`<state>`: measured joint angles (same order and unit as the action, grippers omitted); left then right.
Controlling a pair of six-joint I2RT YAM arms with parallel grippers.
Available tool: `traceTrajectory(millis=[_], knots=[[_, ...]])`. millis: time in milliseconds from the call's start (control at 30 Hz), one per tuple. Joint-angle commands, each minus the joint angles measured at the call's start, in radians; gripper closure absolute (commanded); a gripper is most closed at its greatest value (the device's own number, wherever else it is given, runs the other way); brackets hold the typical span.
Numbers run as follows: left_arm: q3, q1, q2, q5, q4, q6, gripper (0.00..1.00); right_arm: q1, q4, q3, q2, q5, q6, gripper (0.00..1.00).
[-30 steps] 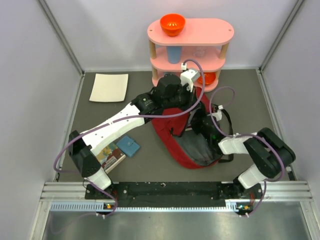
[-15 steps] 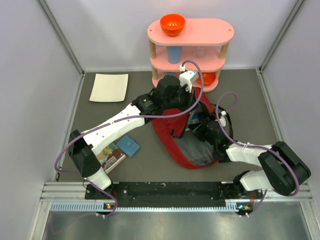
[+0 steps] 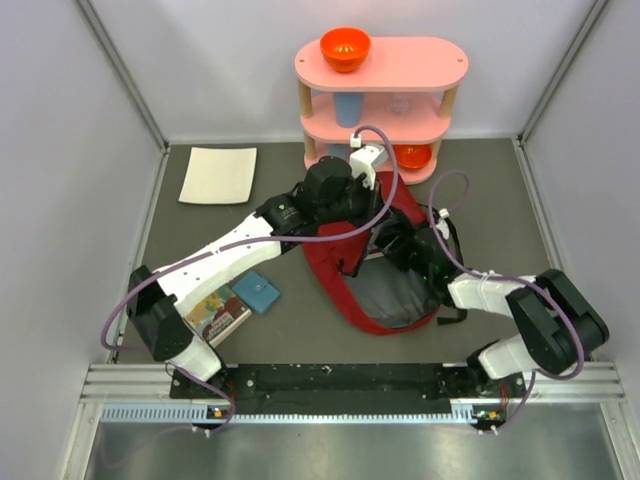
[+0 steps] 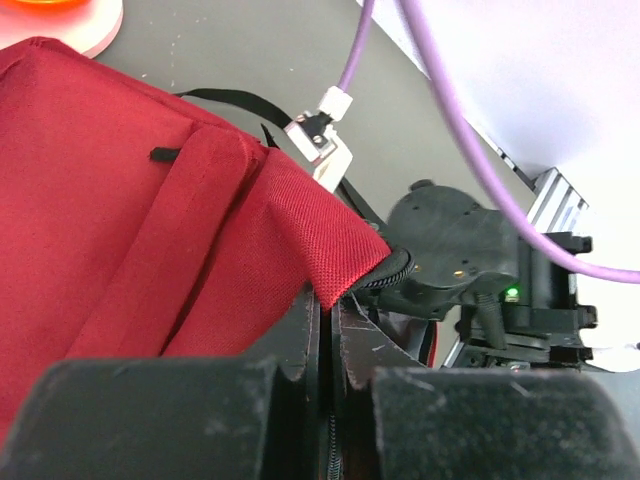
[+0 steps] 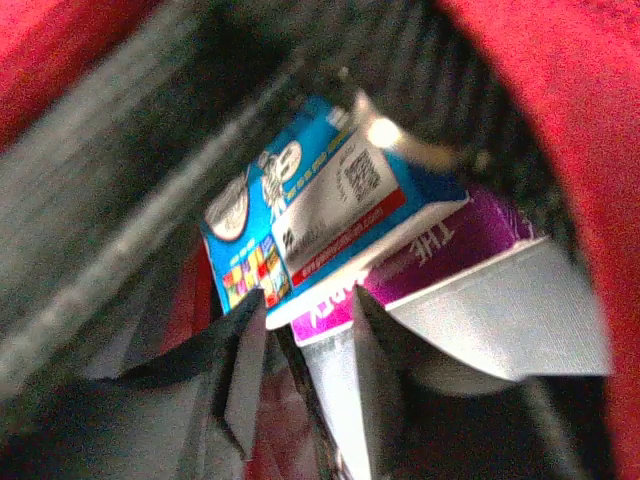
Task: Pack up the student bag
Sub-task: Place the book in the student bag, then move the personal item to the center of the board.
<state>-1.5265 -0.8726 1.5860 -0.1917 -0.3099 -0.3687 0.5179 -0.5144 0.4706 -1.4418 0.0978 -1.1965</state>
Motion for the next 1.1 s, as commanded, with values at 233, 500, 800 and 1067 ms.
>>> traceTrajectory(millis=[233,500,800,1067], knots=[[0.124,0.035,-0.159,0.095,0.178,-0.044,0.47,0.002,0.317,-0.13,0.607,-0.178,0.247,0.37],[0.232,0.083,-0.329,0.271,0.169,-0.027,0.01,0.002,0.734,0.005,1.055,0.06,0.434,0.16],[0.425,0.217,-0.582,0.511,-0.017,-0.087,0.01,0.002,0.671,0.172,0.891,-0.185,0.5,0.15],[0.732,0.427,-0.834,0.493,-0.116,-0.216,0.01,0.14,0.636,0.333,0.577,-0.357,0.597,0.13]])
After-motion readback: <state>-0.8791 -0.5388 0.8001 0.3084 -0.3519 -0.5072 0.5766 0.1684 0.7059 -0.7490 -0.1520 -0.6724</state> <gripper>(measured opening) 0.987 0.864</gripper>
